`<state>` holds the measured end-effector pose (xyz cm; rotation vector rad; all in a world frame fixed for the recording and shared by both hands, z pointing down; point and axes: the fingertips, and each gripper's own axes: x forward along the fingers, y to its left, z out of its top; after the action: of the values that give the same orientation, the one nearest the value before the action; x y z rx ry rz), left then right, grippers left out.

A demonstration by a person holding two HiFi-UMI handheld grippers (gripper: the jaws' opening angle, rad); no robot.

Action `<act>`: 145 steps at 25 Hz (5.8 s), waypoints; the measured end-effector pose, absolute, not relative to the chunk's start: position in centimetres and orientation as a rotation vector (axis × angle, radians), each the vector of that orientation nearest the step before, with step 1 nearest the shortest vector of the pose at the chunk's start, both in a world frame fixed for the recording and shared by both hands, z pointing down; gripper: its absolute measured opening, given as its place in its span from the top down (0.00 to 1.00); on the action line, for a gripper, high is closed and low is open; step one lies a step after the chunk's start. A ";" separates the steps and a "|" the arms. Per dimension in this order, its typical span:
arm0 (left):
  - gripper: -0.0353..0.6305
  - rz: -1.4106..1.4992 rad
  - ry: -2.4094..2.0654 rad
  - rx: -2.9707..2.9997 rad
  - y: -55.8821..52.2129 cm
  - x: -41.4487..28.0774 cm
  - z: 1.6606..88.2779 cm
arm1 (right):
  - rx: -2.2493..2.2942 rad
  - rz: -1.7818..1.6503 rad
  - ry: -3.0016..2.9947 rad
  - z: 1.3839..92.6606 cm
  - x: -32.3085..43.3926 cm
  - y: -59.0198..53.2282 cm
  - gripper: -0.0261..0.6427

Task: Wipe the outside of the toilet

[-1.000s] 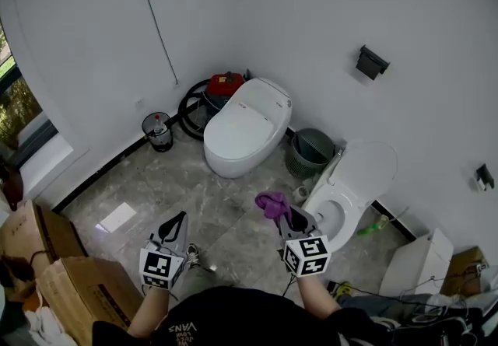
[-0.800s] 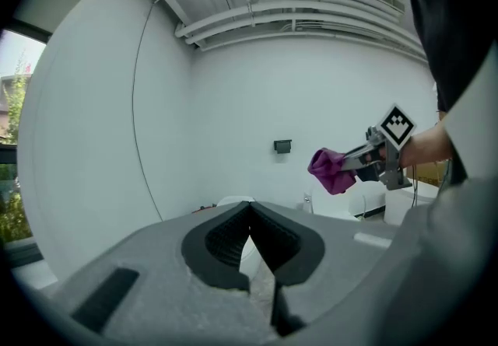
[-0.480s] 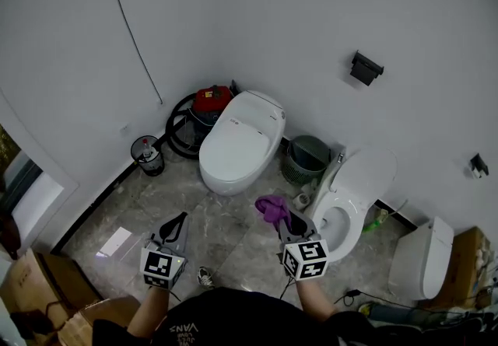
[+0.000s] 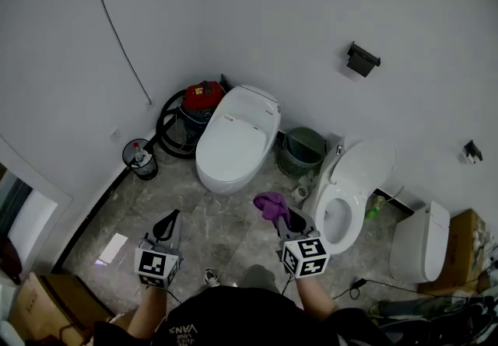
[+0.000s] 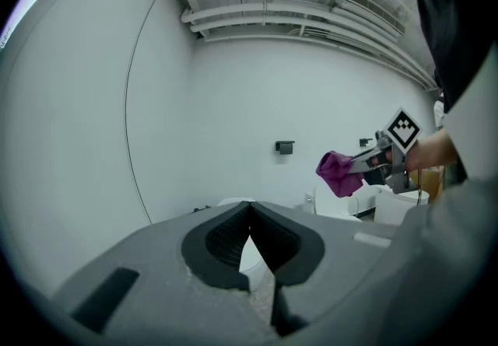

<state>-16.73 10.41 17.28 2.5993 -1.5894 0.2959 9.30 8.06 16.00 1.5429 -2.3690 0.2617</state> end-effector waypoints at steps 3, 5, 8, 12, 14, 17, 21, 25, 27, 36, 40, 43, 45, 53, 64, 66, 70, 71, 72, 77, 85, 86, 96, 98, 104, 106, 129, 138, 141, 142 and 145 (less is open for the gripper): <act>0.94 0.327 -1.564 2.589 9.9 -17.2 18.4 | 1.554 0.273 -2.370 16.2 8.9 7.0 0.90; 0.94 0.335 -1.583 2.583 9.2 -17.5 18.7 | 1.551 0.279 -2.381 16.4 8.8 6.1 0.90; 0.94 0.333 -1.616 2.571 7.9 -17.5 18.8 | 1.546 0.295 -2.383 17.0 9.3 4.7 0.90; 0.94 0.330 -1.639 2.562 6.2 -16.8 19.3 | 1.495 0.281 -2.382 17.6 9.7 2.8 0.90; 0.94 0.332 -1.639 2.553 5.1 -15.8 19.7 | 1.472 0.268 -2.380 17.8 10.4 1.6 0.90; 0.94 0.338 -1.643 2.540 3.1 -13.9 20.0 | 1.430 0.268 -2.380 18.3 11.6 -0.5 0.90; 0.94 0.357 -1.655 2.526 0.7 -11.4 20.1 | 1.367 0.259 -2.369 19.1 13.2 -2.9 0.90; 0.94 0.409 -1.640 2.508 -1.3 -9.6 21.7 | 1.319 0.292 -2.364 20.8 14.1 -4.8 0.90; 0.94 0.413 -1.621 2.480 -2.3 -8.6 23.0 | 1.284 0.312 -2.363 22.1 14.6 -5.6 0.90; 0.94 0.384 -1.609 2.411 -6.1 -5.5 30.3 | 1.144 0.368 -2.376 31.1 14.0 -8.7 0.90; 0.94 0.374 -1.600 2.398 -7.6 -4.5 34.1 | 1.092 0.376 -2.406 35.3 12.8 -10.0 0.90; 0.94 0.367 -1.582 2.405 -8.5 -3.5 37.1 | 1.057 0.387 -2.409 38.9 12.3 -10.5 0.90; 0.94 0.365 -1.570 2.401 -8.8 -3.1 39.3 | 1.031 0.400 -2.409 41.4 12.0 -10.5 0.90; 0.94 0.378 -1.578 2.338 -9.7 -3.1 48.8 | 0.917 0.462 -2.429 51.1 10.4 -10.7 0.90; 0.94 0.341 -1.624 2.348 -12.3 -3.7 64.7 | 0.886 0.357 -2.481 65.7 7.9 -14.6 0.90; 0.94 0.331 -1.634 2.359 -12.9 -4.0 67.2 | 0.876 0.344 -2.500 68.3 7.4 -15.1 0.90; 0.94 0.352 -1.629 2.406 -14.0 -4.1 72.0 | 0.875 0.333 -2.544 72.7 6.8 -16.2 0.90; 0.94 0.356 -1.624 2.419 -14.3 -4.2 72.9 | 0.872 0.338 -2.561 73.5 6.5 -16.5 0.90; 0.94 0.356 -1.619 2.432 -14.7 -4.2 73.8 | 0.865 0.343 -2.580 74.3 6.3 -16.9 0.90; 0.94 0.333 -1.582 2.497 -16.4 -3.1 76.9 | 0.825 0.276 -2.625 76.6 6.4 -19.2 0.90; 0.94 0.298 -1.598 2.488 -18.4 -3.5 79.2 | 0.804 0.153 -2.627 77.7 7.3 -21.6 0.90; 0.94 0.296 -1.603 2.493 -19.0 -3.4 79.1 | 0.807 0.148 -2.629 77.8 7.6 -21.8 0.90; 0.94 0.310 -1.622 2.522 -19.4 -2.0 79.0 | 0.842 0.122 -2.602 78.0 11.3 -24.8 0.90; 0.94 0.315 -1.606 2.519 -19.2 -1.6 79.5 | 0.855 0.103 -2.594 78.1 12.2 -25.5 0.90; 0.94 0.310 -1.577 2.546 -18.9 -0.4 79.4 | 1.020 0.053 -2.513 78.4 17.1 -29.4 0.90; 0.94 0.311 -1.579 2.556 -18.8 -0.2 79.2 | 1.080 0.041 -2.479 78.6 18.9 -31.1 0.90; 0.94 0.333 -1.556 2.608 -18.0 0.9 78.6 | 1.661 -0.038 -1.960 79.2 34.4 -50.5 0.90; 0.94 0.300 -1.546 2.593 -18.3 0.5 78.8 | 1.531 -0.117 -2.150 79.0 32.1 -41.7 0.90; 0.94 0.309 -1.542 2.599 -18.5 0.4 79.0 | 1.449 -0.089 -2.249 79.9 30.1 -36.9 0.90; 0.94 0.308 -1.540 2.600 -18.5 0.5 79.0 | 1.412 -0.066 -2.290 80.3 29.3 -35.2 0.90; 0.94 0.308 -1.532 2.605 -18.6 0.7 79.0 | 1.252 -0.001 -2.420 81.9 25.8 -30.3 0.90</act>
<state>0.70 -18.60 78.98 2.6050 -1.5316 0.3083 25.84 -30.33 81.88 1.2516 -2.4197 -0.0006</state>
